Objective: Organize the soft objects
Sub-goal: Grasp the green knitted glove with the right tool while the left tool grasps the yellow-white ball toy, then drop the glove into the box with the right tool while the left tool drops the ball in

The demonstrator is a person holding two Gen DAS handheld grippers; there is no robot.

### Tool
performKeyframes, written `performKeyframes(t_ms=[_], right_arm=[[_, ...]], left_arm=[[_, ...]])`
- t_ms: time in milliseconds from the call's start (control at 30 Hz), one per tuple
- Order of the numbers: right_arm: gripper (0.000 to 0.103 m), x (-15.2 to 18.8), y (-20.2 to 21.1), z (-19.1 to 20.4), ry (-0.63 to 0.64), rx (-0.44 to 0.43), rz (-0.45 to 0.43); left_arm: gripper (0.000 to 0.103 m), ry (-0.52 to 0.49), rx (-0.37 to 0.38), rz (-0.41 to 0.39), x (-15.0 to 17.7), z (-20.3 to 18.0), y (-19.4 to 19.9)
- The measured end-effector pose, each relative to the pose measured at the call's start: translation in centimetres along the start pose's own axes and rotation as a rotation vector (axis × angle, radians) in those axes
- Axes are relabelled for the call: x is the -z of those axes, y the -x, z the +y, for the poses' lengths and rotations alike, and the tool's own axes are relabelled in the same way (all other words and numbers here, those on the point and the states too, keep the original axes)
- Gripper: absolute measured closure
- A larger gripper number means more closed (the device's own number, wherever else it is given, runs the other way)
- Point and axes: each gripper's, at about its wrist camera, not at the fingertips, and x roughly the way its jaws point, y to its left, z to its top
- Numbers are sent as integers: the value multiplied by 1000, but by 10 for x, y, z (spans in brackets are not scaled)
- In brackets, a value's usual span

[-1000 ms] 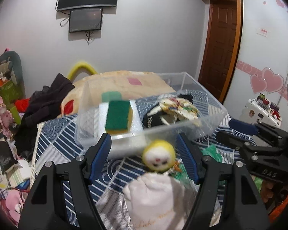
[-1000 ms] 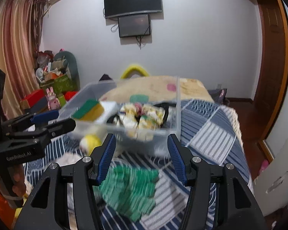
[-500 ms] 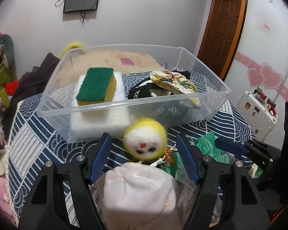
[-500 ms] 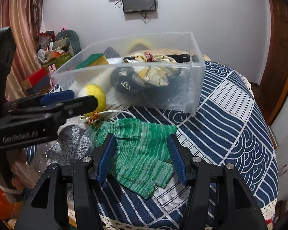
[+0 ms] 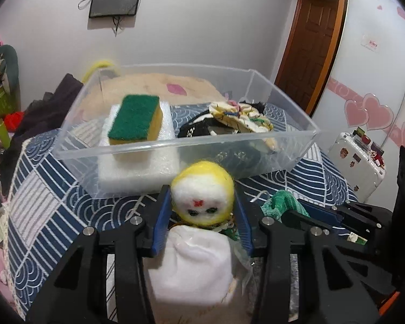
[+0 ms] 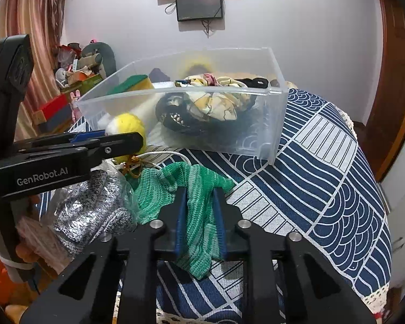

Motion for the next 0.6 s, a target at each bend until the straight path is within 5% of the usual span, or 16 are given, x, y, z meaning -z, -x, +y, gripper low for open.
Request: performKeyframes(t_ms=[600], right_arm=[[89, -20, 51, -15, -32, 22, -157]], left_arm=[[59, 1, -43, -165, -19, 11, 62]])
